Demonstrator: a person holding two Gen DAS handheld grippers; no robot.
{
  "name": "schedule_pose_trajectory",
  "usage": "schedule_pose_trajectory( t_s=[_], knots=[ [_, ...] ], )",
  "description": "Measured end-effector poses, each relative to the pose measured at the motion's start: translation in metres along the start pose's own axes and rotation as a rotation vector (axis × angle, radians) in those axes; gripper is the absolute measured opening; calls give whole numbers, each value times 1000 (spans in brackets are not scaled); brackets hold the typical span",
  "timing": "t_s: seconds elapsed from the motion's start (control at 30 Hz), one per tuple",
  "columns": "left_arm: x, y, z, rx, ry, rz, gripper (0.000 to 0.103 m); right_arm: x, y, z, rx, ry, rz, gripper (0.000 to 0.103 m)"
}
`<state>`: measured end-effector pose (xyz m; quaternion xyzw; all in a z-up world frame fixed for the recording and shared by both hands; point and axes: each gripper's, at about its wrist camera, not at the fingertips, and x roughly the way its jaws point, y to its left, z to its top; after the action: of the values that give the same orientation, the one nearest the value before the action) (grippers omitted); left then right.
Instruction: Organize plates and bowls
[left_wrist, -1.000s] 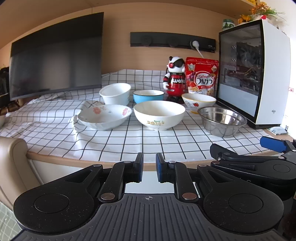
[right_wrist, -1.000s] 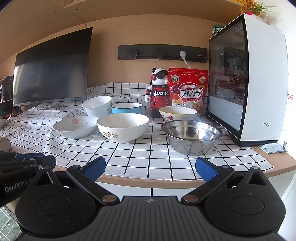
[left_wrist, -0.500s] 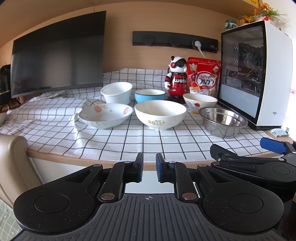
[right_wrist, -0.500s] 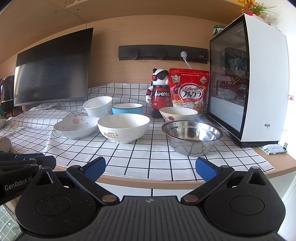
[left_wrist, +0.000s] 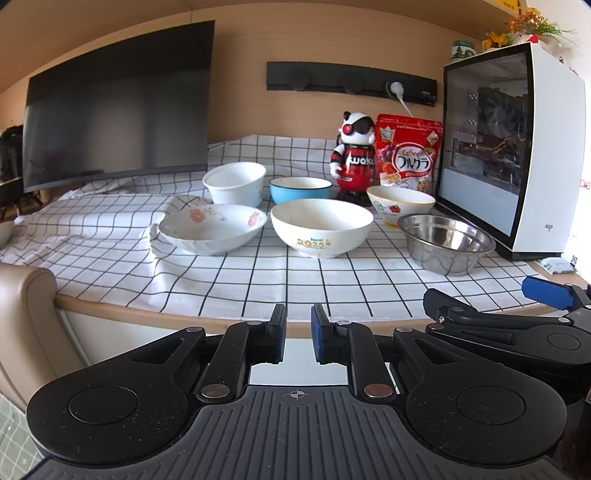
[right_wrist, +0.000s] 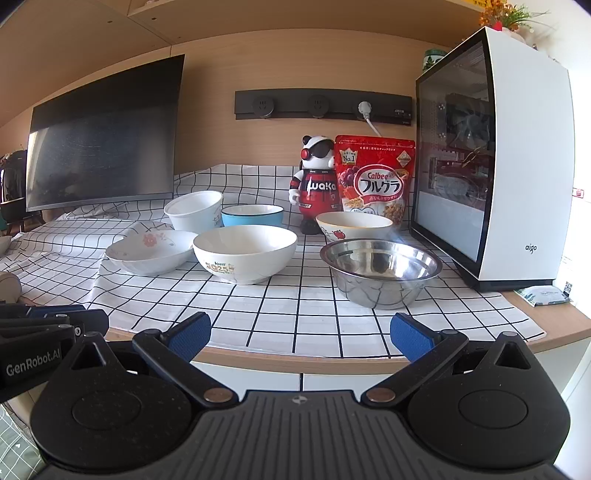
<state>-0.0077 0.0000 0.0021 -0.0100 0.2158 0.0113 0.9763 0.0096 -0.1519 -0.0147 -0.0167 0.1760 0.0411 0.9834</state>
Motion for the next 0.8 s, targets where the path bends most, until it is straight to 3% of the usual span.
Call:
schedule_pose_trajectory(
  t_s=[0.8],
  knots=[
    [-4, 5, 1, -13, -2, 8, 17, -4, 7, -1, -10, 3, 0, 103]
  ],
)
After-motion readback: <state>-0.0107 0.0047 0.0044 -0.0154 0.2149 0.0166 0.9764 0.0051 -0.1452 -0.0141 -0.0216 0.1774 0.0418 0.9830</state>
